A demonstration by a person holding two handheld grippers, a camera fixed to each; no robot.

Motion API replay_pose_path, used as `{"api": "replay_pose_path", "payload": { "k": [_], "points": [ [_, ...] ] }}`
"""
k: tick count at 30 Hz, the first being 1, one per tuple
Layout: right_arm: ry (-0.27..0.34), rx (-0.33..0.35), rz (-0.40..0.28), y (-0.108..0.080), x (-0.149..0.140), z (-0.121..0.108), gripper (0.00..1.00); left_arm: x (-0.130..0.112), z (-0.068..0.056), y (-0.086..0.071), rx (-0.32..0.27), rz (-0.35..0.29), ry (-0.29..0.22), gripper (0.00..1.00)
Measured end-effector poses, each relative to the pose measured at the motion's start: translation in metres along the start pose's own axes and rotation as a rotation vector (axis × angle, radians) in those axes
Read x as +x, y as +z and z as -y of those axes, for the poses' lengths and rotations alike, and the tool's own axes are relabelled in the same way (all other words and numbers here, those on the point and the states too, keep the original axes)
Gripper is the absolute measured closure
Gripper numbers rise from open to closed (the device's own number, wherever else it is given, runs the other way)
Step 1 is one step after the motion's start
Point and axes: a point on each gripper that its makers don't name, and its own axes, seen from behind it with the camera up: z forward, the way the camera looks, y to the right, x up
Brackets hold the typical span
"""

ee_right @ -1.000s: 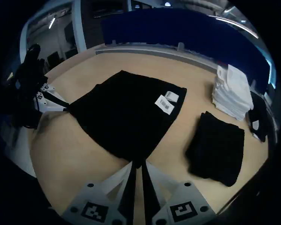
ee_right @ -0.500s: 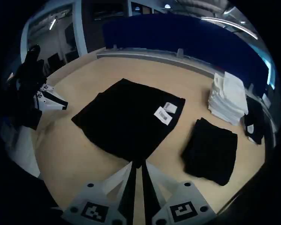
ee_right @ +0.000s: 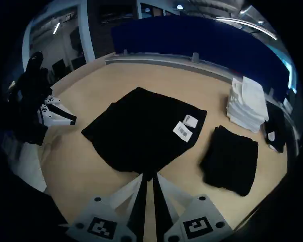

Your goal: Fold towel

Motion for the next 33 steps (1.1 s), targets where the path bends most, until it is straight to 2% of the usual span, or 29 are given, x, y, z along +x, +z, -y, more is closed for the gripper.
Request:
{"api": "replay_pose_path", "payload": {
  "k": [4,6,10,14,18,21,33],
  "points": [
    [-0.001,0.0,-0.001,0.0,-0.001,-0.001,0.9,-0.007,0.005,0.008,0.024,0.019,0.039,0.83],
    [-0.001,0.0,0.0,-0.001,-0.002,-0.001,0.9,-0.01,0.007,0.01,0.03,0.028,0.053,0.79],
    [-0.002,-0.001,0.006,-0.001,-0.007,-0.003,0.9,-0.016,0.003,0.013,0.008,0.044,0.054,0.49],
    [-0.003,0.001,0.01,-0.001,-0.01,-0.004,0.9,-0.018,0.003,0.015,0.003,0.042,0.037,0.36],
    [-0.006,0.003,0.013,0.0,-0.011,-0.004,0.9,-0.018,-0.004,0.017,-0.026,0.043,0.027,0.23],
    [-0.01,0.004,0.014,0.0,-0.011,-0.004,0.9,-0.02,-0.008,0.019,-0.041,0.046,0.033,0.22],
    [-0.007,0.003,0.017,0.001,-0.014,-0.005,0.9,-0.024,-0.01,0.03,-0.064,0.067,0.043,0.23]
  ]
}}
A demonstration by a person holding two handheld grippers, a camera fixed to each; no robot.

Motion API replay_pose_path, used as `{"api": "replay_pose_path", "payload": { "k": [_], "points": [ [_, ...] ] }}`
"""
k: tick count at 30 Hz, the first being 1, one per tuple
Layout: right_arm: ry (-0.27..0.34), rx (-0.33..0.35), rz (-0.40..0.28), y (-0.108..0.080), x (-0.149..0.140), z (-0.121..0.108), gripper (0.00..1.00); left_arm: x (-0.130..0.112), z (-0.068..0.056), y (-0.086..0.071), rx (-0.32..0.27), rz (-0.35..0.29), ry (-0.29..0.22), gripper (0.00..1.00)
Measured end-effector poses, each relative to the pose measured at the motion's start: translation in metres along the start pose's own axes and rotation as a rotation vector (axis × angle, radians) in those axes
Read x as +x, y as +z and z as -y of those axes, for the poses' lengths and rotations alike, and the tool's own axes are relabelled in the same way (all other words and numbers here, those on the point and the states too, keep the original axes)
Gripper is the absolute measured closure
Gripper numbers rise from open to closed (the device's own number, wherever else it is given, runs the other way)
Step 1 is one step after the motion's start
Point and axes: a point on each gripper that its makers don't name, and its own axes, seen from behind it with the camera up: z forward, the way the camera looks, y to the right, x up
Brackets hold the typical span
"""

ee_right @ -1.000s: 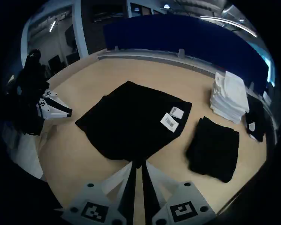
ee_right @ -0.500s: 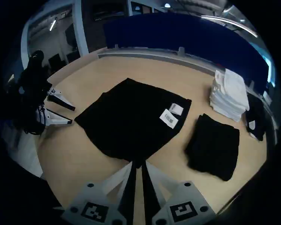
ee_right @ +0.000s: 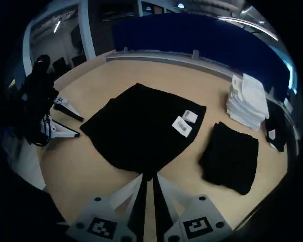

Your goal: Fold towel

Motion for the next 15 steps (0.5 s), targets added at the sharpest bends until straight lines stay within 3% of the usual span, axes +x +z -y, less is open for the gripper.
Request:
{"api": "replay_pose_path", "payload": {
  "k": [1,5,9,15],
  "points": [
    [0.0,0.0,0.0,0.0,0.0,0.0,0.9,0.0,0.0,0.001,-0.002,0.003,0.0,0.24],
    [0.001,-0.001,0.0,0.0,0.0,0.0,0.9,-0.001,0.003,0.003,0.009,0.013,0.004,0.44],
    [0.001,-0.001,-0.001,0.0,0.001,0.0,0.9,-0.001,0.005,0.006,0.012,0.021,0.018,0.49],
    [0.001,-0.001,-0.001,0.001,0.001,-0.001,0.9,-0.002,0.013,0.007,0.052,0.02,0.051,0.78]
  ]
}}
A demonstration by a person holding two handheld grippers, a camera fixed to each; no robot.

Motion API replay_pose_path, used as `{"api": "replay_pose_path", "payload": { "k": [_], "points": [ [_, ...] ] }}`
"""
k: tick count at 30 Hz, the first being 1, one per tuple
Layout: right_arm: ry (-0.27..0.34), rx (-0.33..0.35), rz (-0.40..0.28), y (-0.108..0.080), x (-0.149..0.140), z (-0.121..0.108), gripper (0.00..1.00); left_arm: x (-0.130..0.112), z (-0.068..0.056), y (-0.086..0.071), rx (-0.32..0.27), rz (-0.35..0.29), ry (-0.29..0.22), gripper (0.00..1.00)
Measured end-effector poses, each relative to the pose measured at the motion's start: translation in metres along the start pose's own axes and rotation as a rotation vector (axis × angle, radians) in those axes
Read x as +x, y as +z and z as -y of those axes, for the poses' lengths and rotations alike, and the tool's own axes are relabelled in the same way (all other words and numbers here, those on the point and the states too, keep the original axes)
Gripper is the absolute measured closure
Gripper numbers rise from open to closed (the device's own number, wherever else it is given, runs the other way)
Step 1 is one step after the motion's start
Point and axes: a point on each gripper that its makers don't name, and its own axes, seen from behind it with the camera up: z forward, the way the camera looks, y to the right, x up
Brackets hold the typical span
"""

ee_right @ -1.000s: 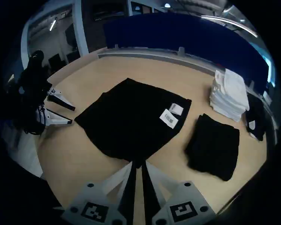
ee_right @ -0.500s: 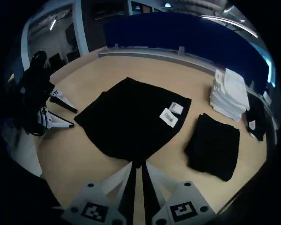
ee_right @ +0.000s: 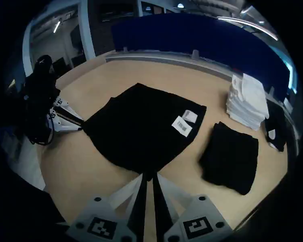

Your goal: Fold towel

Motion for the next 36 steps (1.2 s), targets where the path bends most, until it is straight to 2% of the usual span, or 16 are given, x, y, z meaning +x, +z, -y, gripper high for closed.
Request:
{"api": "replay_pose_path", "payload": {
  "k": [8,12,23,27,36],
  "points": [
    [0.002,-0.001,-0.002,0.0,0.001,0.0,0.9,0.001,-0.004,-0.006,-0.012,-0.003,-0.008,0.81],
    [0.002,0.0,-0.006,0.0,0.003,0.001,0.9,0.003,0.002,-0.007,0.017,-0.02,-0.024,0.92],
    [-0.006,0.003,-0.016,0.0,0.01,0.003,0.9,0.007,0.001,-0.014,0.011,-0.033,-0.042,0.92],
    [-0.006,0.004,-0.022,-0.001,0.014,0.003,0.9,0.013,0.003,-0.022,0.016,-0.045,-0.076,0.92],
    [-0.013,0.012,-0.025,-0.009,0.024,0.007,0.9,0.02,0.005,-0.044,0.029,-0.053,-0.118,0.92]
  ]
}}
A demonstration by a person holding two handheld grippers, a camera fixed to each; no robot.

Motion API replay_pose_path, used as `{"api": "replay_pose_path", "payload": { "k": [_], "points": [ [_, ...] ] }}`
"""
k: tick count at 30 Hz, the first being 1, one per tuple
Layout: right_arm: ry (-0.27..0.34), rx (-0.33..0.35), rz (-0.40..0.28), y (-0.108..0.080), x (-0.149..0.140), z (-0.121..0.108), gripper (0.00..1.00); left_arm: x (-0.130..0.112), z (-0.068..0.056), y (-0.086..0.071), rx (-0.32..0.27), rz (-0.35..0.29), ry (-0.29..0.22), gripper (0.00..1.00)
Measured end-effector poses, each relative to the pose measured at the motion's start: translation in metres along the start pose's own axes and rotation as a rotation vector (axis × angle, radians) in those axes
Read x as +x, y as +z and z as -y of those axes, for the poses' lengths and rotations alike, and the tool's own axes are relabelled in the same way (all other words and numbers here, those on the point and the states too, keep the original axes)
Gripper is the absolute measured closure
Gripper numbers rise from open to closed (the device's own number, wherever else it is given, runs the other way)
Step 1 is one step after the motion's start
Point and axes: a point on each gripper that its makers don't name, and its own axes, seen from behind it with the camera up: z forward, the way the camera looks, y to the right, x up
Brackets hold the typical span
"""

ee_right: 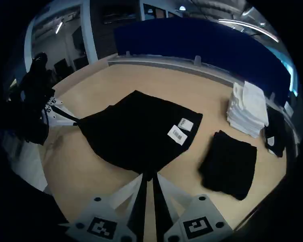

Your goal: Fold towel

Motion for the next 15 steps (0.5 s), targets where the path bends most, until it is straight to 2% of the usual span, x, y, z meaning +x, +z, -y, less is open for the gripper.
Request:
{"api": "replay_pose_path", "payload": {
  "k": [8,15],
  "points": [
    [-0.013,0.003,-0.001,-0.012,0.009,0.004,0.9,0.008,-0.003,-0.022,0.004,0.001,-0.046,0.92],
    [0.007,0.009,-0.013,-0.025,0.017,0.005,0.9,0.016,-0.004,-0.042,0.002,-0.004,-0.1,0.92]
  ]
}}
